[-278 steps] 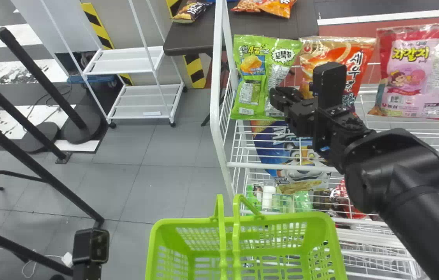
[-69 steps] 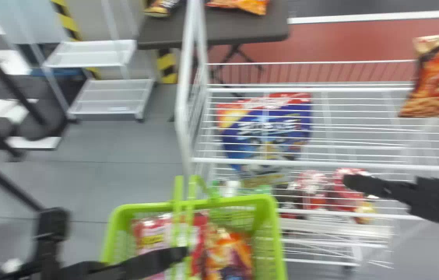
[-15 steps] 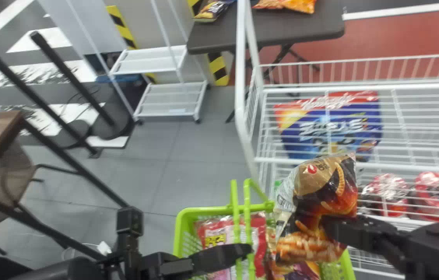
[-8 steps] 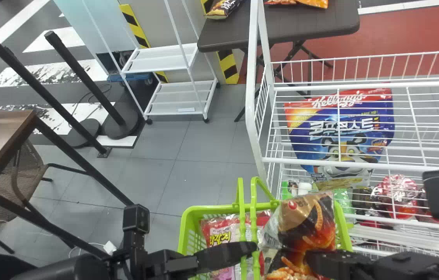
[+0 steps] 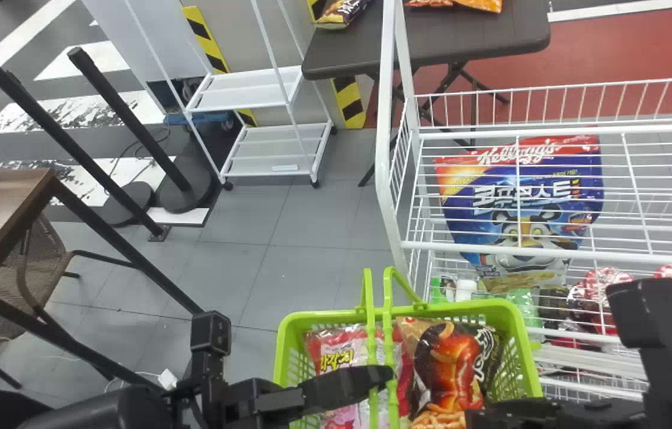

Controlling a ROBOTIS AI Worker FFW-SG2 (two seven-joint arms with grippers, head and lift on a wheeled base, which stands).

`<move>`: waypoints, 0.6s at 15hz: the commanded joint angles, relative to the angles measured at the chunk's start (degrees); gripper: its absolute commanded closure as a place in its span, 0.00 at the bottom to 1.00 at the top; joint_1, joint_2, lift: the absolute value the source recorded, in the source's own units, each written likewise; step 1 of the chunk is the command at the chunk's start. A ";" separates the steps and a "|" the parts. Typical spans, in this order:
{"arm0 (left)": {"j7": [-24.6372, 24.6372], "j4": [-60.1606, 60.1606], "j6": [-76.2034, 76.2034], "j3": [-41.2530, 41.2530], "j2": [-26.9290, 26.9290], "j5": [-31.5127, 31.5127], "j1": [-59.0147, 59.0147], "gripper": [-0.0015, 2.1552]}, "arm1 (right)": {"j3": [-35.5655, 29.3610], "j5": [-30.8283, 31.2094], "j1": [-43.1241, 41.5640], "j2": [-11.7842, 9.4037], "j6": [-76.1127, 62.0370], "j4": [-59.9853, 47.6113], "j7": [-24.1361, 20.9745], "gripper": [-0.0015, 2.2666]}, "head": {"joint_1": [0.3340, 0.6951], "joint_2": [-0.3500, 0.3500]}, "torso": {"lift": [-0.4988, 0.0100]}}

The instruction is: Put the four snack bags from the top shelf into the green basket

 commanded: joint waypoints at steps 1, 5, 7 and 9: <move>-0.66 0.48 0.24 0.15 0.05 0.01 -0.08 0.99 | -1.98 2.51 -0.71 -0.26 0.30 -2.42 1.23 0.02 | 1.00 1.00 | 0.98; -0.66 1.27 0.24 0.15 0.84 0.36 -0.08 0.99 | -2.95 27.29 1.13 -0.53 -37.26 0.39 3.16 0.02 | 1.00 0.91 | 0.98; -0.66 1.71 0.24 0.15 1.19 0.62 -0.17 0.99 | -4.71 33.71 3.15 -0.44 -55.37 5.23 2.90 0.02 | 1.00 0.76 | 0.98; -0.66 2.15 0.24 -0.02 1.28 0.62 -0.69 0.99 | -6.73 34.41 4.12 -0.44 -59.24 9.44 1.93 0.02 | 1.00 0.63 | 0.98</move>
